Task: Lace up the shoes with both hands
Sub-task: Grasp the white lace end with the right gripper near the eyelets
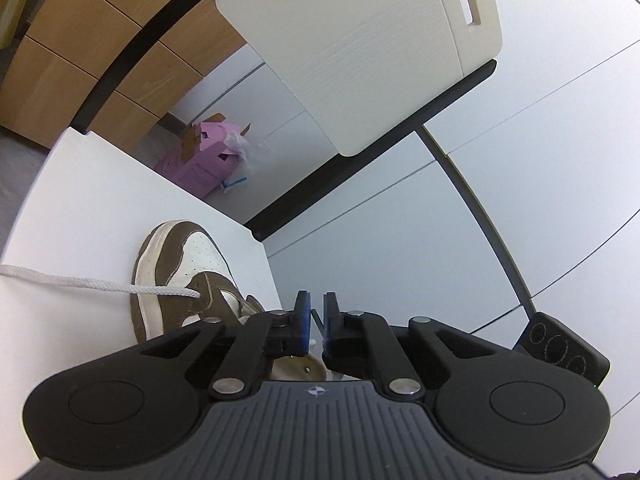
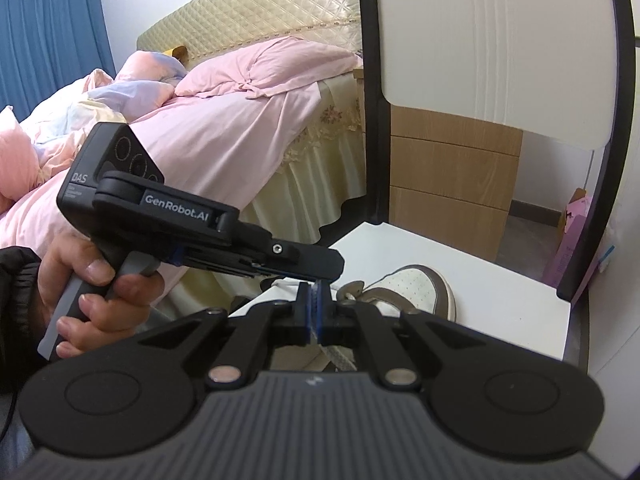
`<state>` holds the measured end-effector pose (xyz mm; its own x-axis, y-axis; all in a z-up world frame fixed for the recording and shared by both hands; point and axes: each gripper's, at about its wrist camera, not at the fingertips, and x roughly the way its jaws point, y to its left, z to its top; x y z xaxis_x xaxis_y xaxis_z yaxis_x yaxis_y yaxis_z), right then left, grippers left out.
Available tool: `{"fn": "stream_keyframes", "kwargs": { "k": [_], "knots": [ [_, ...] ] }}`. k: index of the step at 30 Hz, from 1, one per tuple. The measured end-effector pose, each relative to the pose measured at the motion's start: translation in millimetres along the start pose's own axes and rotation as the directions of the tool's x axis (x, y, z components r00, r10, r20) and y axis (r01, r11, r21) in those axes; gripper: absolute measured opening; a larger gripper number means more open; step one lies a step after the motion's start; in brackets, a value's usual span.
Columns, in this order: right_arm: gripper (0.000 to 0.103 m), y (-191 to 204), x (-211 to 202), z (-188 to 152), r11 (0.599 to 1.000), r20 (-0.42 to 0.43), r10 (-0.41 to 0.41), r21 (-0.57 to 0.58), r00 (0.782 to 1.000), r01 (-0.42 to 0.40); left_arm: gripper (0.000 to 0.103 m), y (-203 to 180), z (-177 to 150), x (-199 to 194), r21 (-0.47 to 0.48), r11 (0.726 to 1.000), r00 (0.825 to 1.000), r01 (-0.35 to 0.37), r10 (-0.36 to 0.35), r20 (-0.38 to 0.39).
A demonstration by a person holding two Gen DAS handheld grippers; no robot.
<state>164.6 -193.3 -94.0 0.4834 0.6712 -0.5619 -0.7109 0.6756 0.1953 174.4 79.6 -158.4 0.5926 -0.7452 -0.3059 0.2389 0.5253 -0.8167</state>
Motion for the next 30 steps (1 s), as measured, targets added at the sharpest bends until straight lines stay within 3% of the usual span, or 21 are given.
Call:
{"fn": "stream_keyframes", "kwargs": {
  "k": [7, 9, 11, 13, 18, 20, 25, 27, 28, 30],
  "knots": [
    [0.005, -4, 2, -3, 0.999, -0.004, -0.046, 0.011, 0.999, 0.046, 0.003, 0, 2, 1, -0.006, 1.000, 1.000, -0.016, 0.016, 0.007],
    [0.015, -4, 3, -4, 0.998, -0.010, -0.055, 0.005, 0.998, 0.055, 0.003, 2, 2, 2, -0.010, 1.000, 1.000, -0.020, 0.020, 0.003],
    [0.036, -2, 3, -4, 0.999, -0.006, -0.051, -0.002, 0.999, 0.051, 0.003, 1, 2, 2, -0.006, 1.000, 1.000, -0.023, 0.023, 0.005],
    [0.038, -1, 2, -5, 0.999, 0.002, -0.033, -0.003, 0.999, 0.033, 0.003, 0, 2, 2, 0.000, 1.000, 1.000, -0.023, 0.023, 0.004],
    [0.033, 1, 7, -8, 0.999, -0.017, -0.033, -0.006, 0.999, 0.033, 0.003, -3, 1, 4, 0.013, 1.000, 1.000, -0.017, 0.017, -0.006],
    [0.007, 1, 10, -8, 0.999, -0.026, -0.037, -0.005, 0.999, 0.037, 0.003, -4, 1, 3, 0.017, 1.000, 1.000, -0.009, 0.009, -0.003],
    [0.003, -5, 15, -5, 0.996, -0.051, -0.087, -0.028, 0.995, 0.086, 0.005, -7, 2, -2, 0.037, 0.999, 0.999, -0.035, 0.035, 0.009],
    [0.003, -7, 17, -4, 0.994, -0.061, -0.108, -0.039, 0.992, 0.106, 0.009, -13, 0, -6, 0.089, 0.993, 0.997, -0.076, 0.076, 0.004],
    [0.003, -11, 18, -1, 0.992, -0.062, -0.119, -0.050, 0.991, 0.116, 0.018, -16, -2, -8, 0.117, 0.988, 0.995, -0.096, 0.097, 0.004],
    [0.003, -18, 19, 6, 0.988, -0.065, -0.137, -0.076, 0.988, 0.132, 0.055, -19, -6, -11, 0.162, 0.975, 0.988, -0.152, 0.151, 0.014]
  ]
}}
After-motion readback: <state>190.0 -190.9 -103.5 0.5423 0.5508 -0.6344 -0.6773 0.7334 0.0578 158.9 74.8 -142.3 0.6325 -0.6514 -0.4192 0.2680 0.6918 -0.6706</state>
